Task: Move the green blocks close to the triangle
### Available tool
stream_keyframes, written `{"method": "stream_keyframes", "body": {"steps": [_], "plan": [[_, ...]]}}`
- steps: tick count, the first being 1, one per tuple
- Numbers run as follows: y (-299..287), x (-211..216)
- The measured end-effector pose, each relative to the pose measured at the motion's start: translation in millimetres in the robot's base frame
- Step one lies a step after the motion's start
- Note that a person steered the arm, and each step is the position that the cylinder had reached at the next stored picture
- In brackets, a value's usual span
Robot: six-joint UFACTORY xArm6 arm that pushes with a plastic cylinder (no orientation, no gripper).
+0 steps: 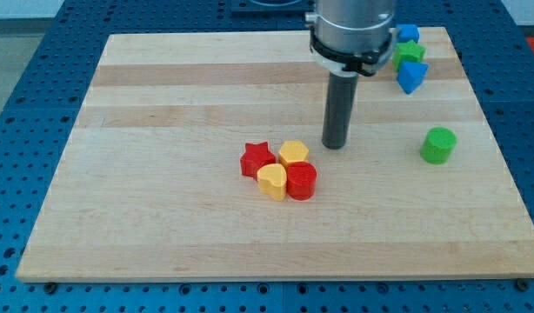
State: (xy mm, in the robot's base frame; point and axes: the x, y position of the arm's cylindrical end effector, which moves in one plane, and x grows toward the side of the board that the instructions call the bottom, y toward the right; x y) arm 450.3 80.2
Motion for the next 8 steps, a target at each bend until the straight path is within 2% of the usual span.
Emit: {"method": "stream_keyframes", "body": {"steps": [2, 3, 4, 6, 8], "plan": [[60.6, 63.7], [123.4, 64.3], [141.5, 50.3], [131.2, -3.6], [133.1, -34.6]]}}
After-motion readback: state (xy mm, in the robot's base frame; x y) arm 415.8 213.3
